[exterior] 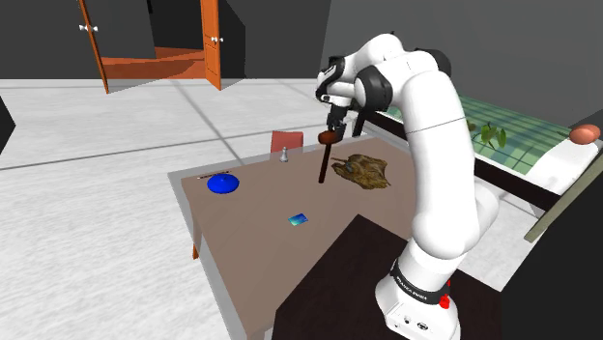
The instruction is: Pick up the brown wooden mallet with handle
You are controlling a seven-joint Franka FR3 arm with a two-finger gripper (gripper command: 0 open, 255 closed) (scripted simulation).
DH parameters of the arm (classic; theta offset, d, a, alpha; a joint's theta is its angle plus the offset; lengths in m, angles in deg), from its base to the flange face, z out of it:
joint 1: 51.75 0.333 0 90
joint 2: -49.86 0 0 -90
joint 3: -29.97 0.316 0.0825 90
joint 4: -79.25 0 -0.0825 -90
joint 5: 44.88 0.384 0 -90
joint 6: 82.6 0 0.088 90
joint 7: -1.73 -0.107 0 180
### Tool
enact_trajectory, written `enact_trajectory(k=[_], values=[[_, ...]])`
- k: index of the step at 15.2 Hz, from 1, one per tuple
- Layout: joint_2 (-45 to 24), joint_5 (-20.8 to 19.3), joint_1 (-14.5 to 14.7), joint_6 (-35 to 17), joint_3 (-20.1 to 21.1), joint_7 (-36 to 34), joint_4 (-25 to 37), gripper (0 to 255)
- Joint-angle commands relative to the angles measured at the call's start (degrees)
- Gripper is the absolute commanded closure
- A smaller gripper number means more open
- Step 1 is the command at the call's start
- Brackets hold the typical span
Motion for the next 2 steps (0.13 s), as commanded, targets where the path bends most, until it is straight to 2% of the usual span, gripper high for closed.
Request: enact_trajectory(k=[1,2], values=[[0.5,-0.3,0.1,0.6,-0.2,-0.1,0.2,255],[0.5,-0.3,0.1,0.6,-0.2,-0.1,0.2,255]])
